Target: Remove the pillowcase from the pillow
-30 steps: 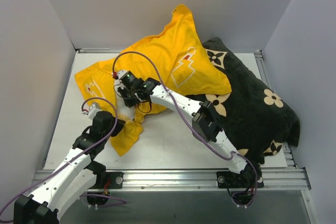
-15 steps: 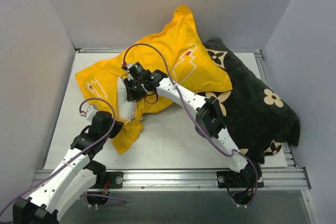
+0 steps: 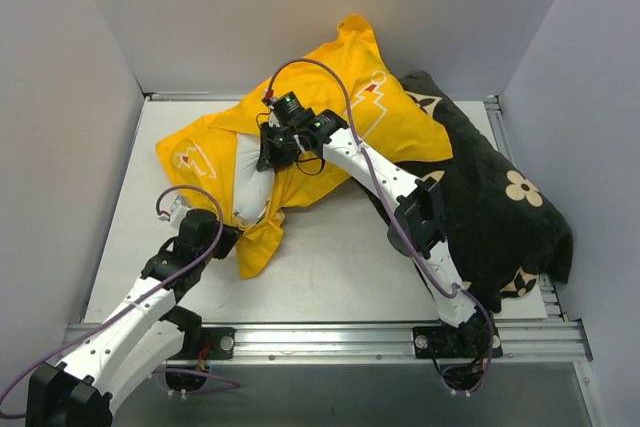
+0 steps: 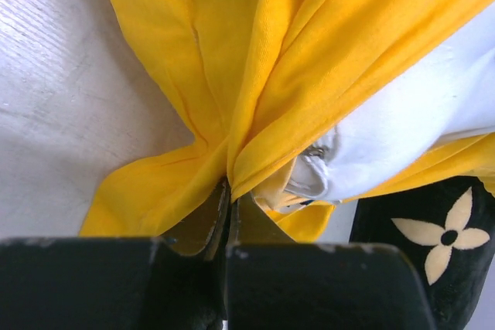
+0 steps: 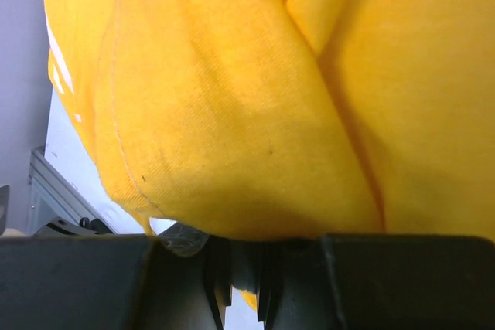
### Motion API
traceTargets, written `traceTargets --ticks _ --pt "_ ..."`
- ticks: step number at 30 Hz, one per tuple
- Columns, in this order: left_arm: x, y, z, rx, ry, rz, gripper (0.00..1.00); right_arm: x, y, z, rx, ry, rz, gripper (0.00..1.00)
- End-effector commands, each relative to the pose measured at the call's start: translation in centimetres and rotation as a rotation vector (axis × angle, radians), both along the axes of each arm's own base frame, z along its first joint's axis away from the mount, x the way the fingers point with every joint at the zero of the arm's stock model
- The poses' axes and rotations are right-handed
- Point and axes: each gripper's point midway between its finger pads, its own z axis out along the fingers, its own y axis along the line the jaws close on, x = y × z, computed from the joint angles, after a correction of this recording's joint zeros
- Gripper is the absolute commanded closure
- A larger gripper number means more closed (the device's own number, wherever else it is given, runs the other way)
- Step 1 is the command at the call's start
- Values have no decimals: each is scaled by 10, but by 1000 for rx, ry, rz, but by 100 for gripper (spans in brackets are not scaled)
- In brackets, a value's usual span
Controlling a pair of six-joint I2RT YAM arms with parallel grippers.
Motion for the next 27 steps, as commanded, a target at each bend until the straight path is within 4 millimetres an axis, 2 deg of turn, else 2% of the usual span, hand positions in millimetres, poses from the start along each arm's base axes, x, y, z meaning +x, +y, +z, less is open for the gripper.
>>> traceTargets --ticks 1,5,8,10,11,13,14,15,16,17,18,19,20,22,23,25,27 --pt "-74 31 -78 185 358 -42 100 109 -87 155 198 -367 -371 100" --pt "-77 34 -87 197 375 -43 100 107 -86 162 216 -367 -367 100" --pt "-75 35 -93 201 378 -25 100 97 -84 167 244 -357 -346 100" --pt "-71 33 -94 192 379 -15 100 91 -90 173 249 -367 -349 100" --pt "-69 33 -96 196 383 -11 100 87 -95 182 255 -382 -344 100" --pt "-65 33 -98 193 376 3 100 78 -97 174 246 -353 -321 100" --pt "-57 31 -95 179 341 12 100 67 -102 186 259 -366 -312 100" --pt "-52 32 -93 174 321 22 100 60 -104 186 259 -365 -300 100" --pt "-46 31 -89 167 301 29 100 53 -104 157 238 -322 -284 100" --pt "-39 30 -85 161 272 38 100 38 -110 172 271 -343 -273 100" --pt "-34 33 -81 167 252 50 100 30 -111 160 264 -327 -264 100" --pt "-31 34 -80 172 248 60 100 22 -113 134 237 -294 -255 100" --pt "-24 35 -72 170 230 70 100 8 -117 137 250 -298 -236 100" --pt "-17 41 -66 182 226 97 100 -5 -118 126 259 -291 -207 100" --pt "-12 42 -59 179 216 111 100 -20 -119 106 243 -252 -171 100" --pt "-5 47 -52 186 195 131 100 -37 -111 86 210 -231 -100 100" --pt "4 48 -36 198 157 121 99 -45 -112 57 132 -216 -94 100"
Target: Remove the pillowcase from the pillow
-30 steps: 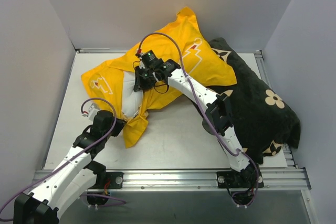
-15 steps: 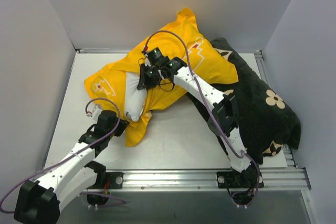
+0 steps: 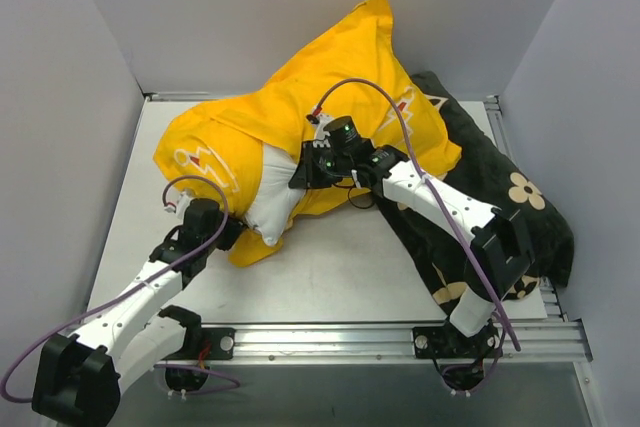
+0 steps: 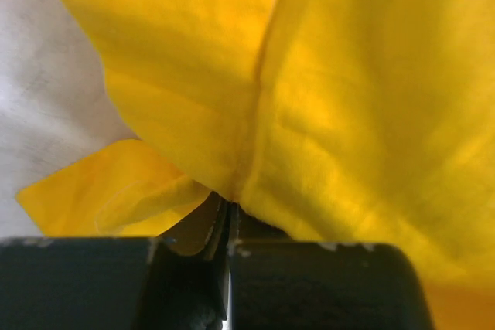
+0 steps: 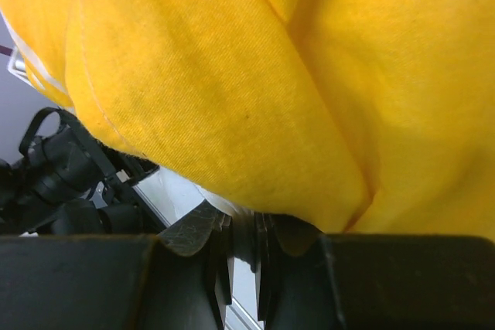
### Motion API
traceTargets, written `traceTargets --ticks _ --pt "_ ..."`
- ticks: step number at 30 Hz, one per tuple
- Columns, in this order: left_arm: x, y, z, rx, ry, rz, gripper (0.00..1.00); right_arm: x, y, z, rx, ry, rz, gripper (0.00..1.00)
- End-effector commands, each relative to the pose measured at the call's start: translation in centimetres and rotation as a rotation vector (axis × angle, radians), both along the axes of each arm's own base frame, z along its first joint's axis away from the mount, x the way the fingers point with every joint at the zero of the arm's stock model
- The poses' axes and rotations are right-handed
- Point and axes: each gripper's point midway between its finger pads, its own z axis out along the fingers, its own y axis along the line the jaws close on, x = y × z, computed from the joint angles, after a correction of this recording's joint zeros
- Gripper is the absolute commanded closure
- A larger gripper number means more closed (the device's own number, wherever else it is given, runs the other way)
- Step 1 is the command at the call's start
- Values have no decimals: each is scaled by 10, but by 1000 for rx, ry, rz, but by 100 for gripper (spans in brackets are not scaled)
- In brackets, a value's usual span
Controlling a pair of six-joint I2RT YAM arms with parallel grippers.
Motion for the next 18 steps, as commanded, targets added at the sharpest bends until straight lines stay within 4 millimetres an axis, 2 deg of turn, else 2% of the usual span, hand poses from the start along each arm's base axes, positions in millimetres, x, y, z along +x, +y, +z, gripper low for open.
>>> traceTargets --ticks 1,2,3,4,5,6,7,9,10,12,16,17,18 --pt "-18 58 -19 250 113 111 94 22 -24 18 -31 -148 -84 100" --pt "-17 58 -12 264 88 100 90 18 -20 3 -60 -134 -68 100" --pt "-16 56 -2 276 57 81 79 20 -20 -1 -79 -142 -77 100" --pt "-17 54 12 268 6 71 73 21 -20 -5 -102 -148 -84 100" --pt "-21 56 15 280 2 66 68 21 -17 -12 -132 -154 -78 100" --pt "-25 59 19 288 -5 65 59 25 -17 -11 -147 -168 -91 100" --pt "-29 61 25 289 -22 70 55 27 -15 -11 -158 -174 -93 100" --pt "-40 69 23 323 4 66 49 32 -14 -17 -202 -187 -95 100" --pt "-42 70 27 323 -6 66 44 36 -14 -10 -217 -207 -109 100" --pt "-47 69 31 341 -13 23 40 38 -12 -14 -245 -212 -103 100" --pt "-46 60 68 351 -117 -67 36 37 -8 -14 -279 -223 -92 100" --pt "-44 59 88 353 -159 -74 34 38 -8 -14 -286 -228 -93 100" --pt "-43 60 96 377 -180 -96 31 37 -9 -16 -295 -228 -94 100"
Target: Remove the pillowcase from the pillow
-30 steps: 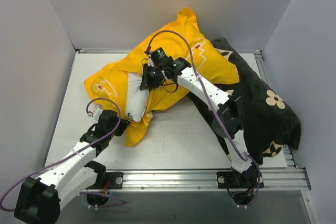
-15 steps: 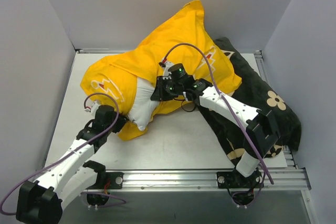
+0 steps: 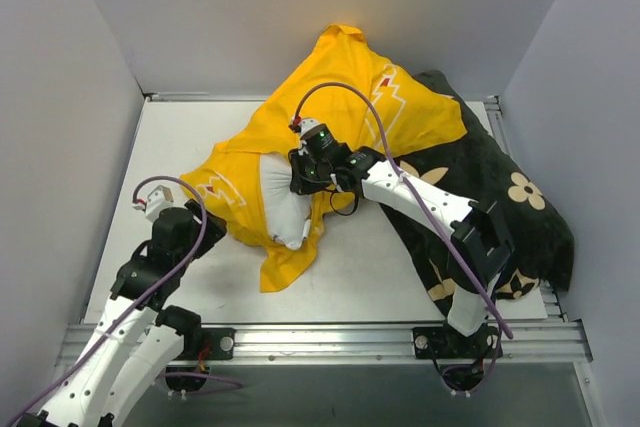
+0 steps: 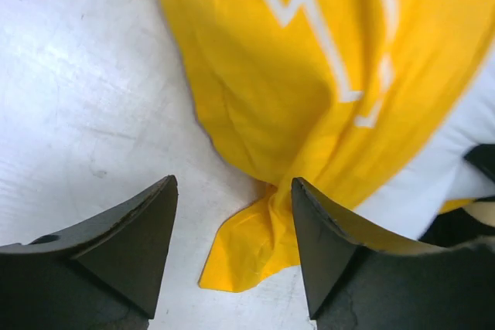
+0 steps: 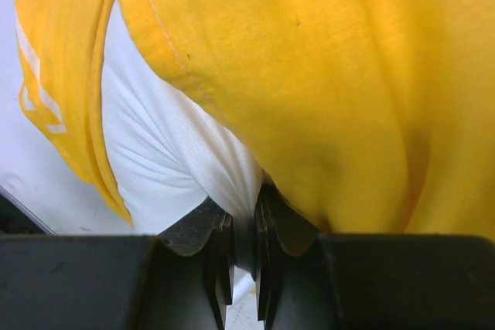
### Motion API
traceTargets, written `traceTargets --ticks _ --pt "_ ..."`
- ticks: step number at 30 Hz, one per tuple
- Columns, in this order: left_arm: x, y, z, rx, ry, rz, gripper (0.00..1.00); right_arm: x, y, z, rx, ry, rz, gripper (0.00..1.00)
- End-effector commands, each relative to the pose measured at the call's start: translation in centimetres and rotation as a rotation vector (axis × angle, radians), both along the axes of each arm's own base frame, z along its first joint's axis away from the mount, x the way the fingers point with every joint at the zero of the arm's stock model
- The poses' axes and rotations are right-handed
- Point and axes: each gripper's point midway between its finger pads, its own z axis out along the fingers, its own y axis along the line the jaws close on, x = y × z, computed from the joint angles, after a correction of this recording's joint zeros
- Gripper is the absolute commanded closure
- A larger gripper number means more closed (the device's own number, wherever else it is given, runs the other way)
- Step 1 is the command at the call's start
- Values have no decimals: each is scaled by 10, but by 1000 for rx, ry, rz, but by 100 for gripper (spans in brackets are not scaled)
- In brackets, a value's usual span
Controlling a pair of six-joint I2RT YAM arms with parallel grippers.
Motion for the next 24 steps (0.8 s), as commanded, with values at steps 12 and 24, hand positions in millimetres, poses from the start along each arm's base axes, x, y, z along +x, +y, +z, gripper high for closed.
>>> traceTargets --ticks 12,24 --pt "69 -60 82 145 -193 -376 15 5 7 30 -125 -164 -26 100" --pt "81 -59 39 190 -140 -363 18 -5 15 30 -151 -177 -7 100"
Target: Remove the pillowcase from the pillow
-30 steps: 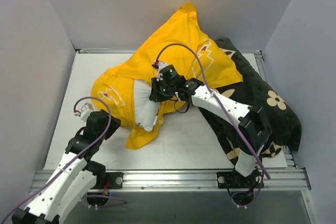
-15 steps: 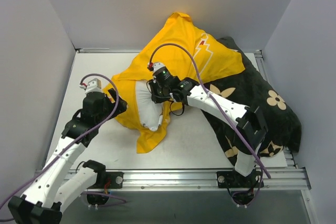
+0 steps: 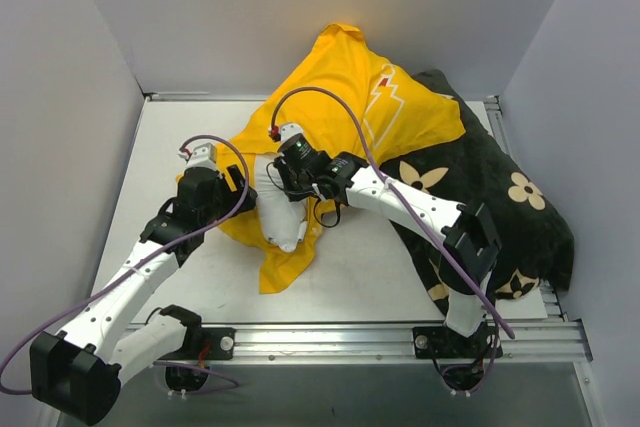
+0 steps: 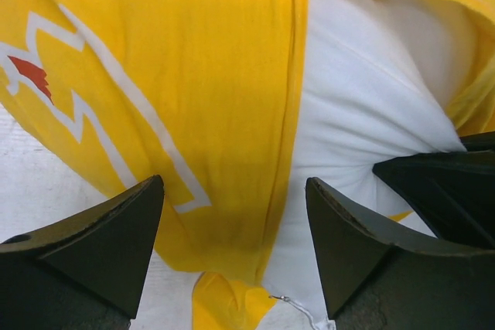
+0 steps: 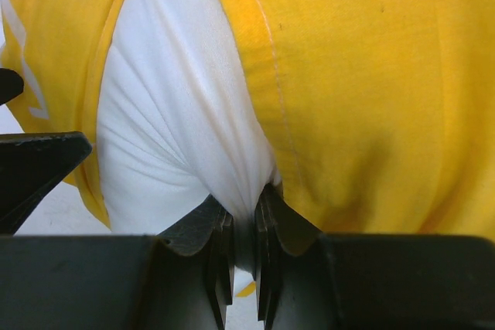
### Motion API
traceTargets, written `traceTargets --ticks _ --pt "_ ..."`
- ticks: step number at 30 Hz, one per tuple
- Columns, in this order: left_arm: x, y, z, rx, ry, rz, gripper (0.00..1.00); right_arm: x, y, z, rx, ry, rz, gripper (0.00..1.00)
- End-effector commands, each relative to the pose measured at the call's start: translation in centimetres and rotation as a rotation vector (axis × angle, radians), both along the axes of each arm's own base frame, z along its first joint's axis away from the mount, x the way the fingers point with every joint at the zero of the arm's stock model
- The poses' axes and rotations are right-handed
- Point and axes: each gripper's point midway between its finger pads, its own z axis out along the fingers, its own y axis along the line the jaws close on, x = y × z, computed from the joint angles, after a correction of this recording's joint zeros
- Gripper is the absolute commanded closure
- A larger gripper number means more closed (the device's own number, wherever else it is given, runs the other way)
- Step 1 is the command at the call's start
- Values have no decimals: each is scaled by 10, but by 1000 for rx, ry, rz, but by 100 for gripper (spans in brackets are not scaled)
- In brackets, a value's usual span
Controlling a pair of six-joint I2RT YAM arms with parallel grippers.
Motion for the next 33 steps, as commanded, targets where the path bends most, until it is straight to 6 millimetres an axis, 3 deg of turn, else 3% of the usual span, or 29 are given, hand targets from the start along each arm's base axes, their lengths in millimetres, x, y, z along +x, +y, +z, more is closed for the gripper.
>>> traceTargets --ticks 1,6,10,11,12,17,21,24,29,32,33 --pt "8 1 -4 18 -33 8 18 6 2 25 19 -57 -19 100" --pt "8 1 -8 14 -44 6 15 4 0 24 8 -59 -16 100" --pt "7 15 -19 70 5 68 24 3 -4 24 3 -63 -20 100" --pt "8 22 -21 84 14 112 29 3 -5 24 3 -65 -19 100" --pt "8 28 -21 98 21 147 41 2 -6 23 -2 -65 -22 100" --pt "-2 65 -32 131 86 325 79 1 -15 26 -14 -81 -39 100" --pt "-11 96 -35 133 101 459 92 2 -28 26 -27 -93 -75 100" --pt "-16 117 -55 114 150 547 99 0 -38 29 -26 -98 -93 100" --pt "-21 98 -98 19 255 472 100 -12 -30 38 20 -95 -9 100" --pt "-20 85 -104 -48 238 431 100 -22 -16 41 15 -107 69 100" --pt "-22 82 -107 -59 231 420 100 -23 -14 43 11 -117 80 92"
